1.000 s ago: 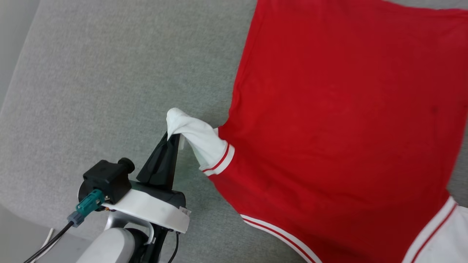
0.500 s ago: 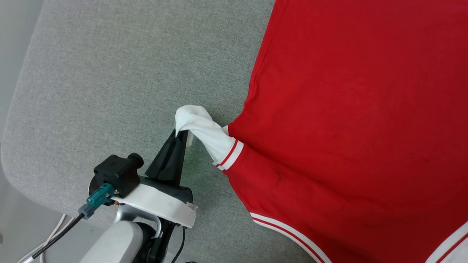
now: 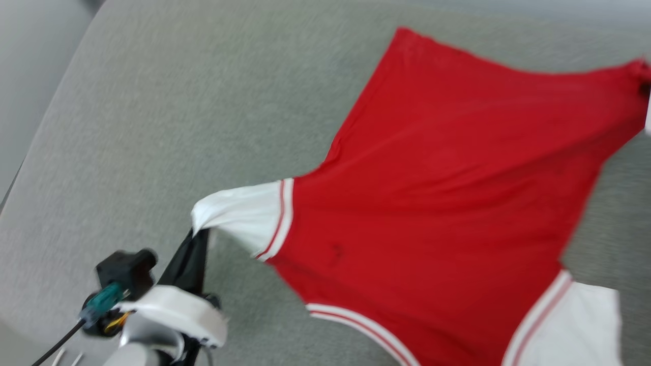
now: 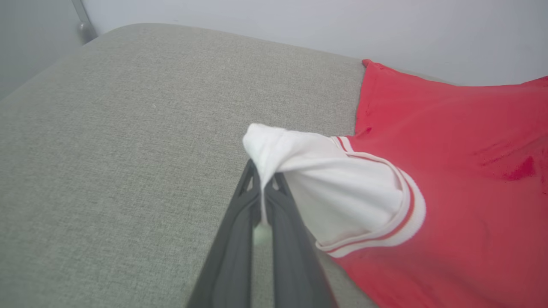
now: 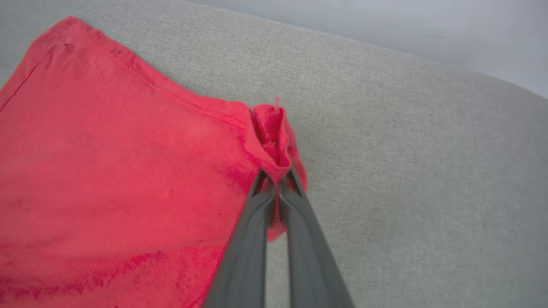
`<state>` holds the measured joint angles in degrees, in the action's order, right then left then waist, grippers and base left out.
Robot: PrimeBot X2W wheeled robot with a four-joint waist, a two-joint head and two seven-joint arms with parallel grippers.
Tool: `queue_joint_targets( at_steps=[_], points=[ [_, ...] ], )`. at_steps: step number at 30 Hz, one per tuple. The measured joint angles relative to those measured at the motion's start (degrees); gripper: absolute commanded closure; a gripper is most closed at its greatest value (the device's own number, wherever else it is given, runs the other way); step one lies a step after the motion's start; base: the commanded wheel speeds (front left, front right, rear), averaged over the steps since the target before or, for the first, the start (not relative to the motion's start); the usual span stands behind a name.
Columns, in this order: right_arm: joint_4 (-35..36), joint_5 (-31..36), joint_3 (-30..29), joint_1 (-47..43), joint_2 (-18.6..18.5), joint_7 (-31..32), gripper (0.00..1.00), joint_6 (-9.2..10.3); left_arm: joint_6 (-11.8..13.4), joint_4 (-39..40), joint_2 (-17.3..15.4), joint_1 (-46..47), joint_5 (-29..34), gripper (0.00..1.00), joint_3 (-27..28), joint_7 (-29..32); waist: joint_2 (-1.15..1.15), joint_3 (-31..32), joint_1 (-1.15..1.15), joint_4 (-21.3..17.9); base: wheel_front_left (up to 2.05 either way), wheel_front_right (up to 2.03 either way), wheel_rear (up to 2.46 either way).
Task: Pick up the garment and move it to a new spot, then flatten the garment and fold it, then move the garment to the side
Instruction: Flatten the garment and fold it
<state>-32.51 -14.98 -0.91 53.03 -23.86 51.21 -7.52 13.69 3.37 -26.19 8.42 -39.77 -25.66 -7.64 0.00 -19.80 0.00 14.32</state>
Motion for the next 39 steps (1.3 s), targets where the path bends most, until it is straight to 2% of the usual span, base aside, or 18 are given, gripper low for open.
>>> queue_joint_targets(
  at_steps=[4, 10, 14, 19, 20, 21, 22, 26, 31, 36, 39],
  points=[
    [6.7, -5.0, 2.4, -8.9, -1.9, 0.6, 1.00, 0.01, 1.8, 0.2, -2.0, -4.1, -1.5, 1.00, 2.1, 0.8, 0.00, 4.1, -0.01, -3.5, 0.00, 0.00, 0.00],
    [19.0, -9.1, 1.7, -26.8, -3.2, 4.2, 1.00, 0.01, 4.0, 0.9, -4.3, -9.5, -3.7, 1.00, 4.4, 2.1, 0.00, 9.3, -0.01, -9.7, 0.00, 0.00, 0.00],
    [25.1, -10.6, -0.3, -40.3, -2.2, 6.6, 1.00, 0.00, 4.9, 1.2, -5.2, -11.8, -4.7, 1.00, 5.1, 3.1, 0.00, 12.2, -0.02, -13.3, 0.00, 0.00, 0.00],
    [27.9, -11.6, -1.0, -54.3, 2.1, 8.8, 1.00, 0.01, 5.5, 1.0, -5.9, -14.0, -5.2, 1.00, 5.0, 4.4, 0.00, 15.2, -0.02, -16.8, 0.00, 0.00, 0.00],
    [28.1, -11.8, -1.1, -55.9, 2.8, 8.8, 0.89, 0.01, 5.5, 1.2, -6.0, -14.0, -5.3, 1.00, 4.9, 4.5, 0.00, 15.6, -0.02, -17.4, 0.00, 0.00, 0.00],
    [28.1, -11.9, -1.3, -57.0, 3.5, 8.7, 0.53, 0.01, 5.5, 1.3, -6.1, -14.0, -5.3, 1.00, 5.0, 4.5, 0.00, 15.9, -0.02, -17.9, 0.00, 0.00, 0.00],
    [28.2, -12.0, -1.3, -57.7, 4.2, 8.3, 0.00, 0.02, 5.5, 1.5, -6.2, -14.0, -5.3, 1.00, 4.9, 4.7, 0.00, 16.1, -0.02, -18.3, 0.00, 0.00, 0.00],
    [29.7, -13.1, -2.0, -57.7, 5.7, 1.7, 0.00, 0.01, 5.5, 1.9, -6.4, -13.9, -5.3, 1.00, 4.7, 5.0, 0.00, 16.2, -0.02, -18.9, 0.00, 0.00, 0.00],
    [30.5, -11.5, -5.3, -53.0, 6.4, -13.0, 0.00, 0.02, 5.6, 2.7, -6.6, -13.6, -5.2, 1.00, 4.4, 5.4, 0.00, 15.7, -0.01, -18.2, 0.00, 0.00, 0.00],
    [27.6, -11.1, -5.8, -45.8, 7.4, -27.2, 0.00, 0.02, 5.5, 3.9, -6.5, -11.8, -4.6, 1.00, 3.9, 5.4, 0.00, 13.9, -0.01, -16.9, 0.00, 0.00, 0.00],
    [24.2, -11.6, -3.7, -40.8, 7.4, -30.6, 0.00, 0.02, 5.0, 4.5, -6.3, -10.1, -3.8, 1.00, 3.5, 5.0, 0.00, 12.1, -0.01, -15.9, 0.00, 0.00, 0.00]
  ],
)
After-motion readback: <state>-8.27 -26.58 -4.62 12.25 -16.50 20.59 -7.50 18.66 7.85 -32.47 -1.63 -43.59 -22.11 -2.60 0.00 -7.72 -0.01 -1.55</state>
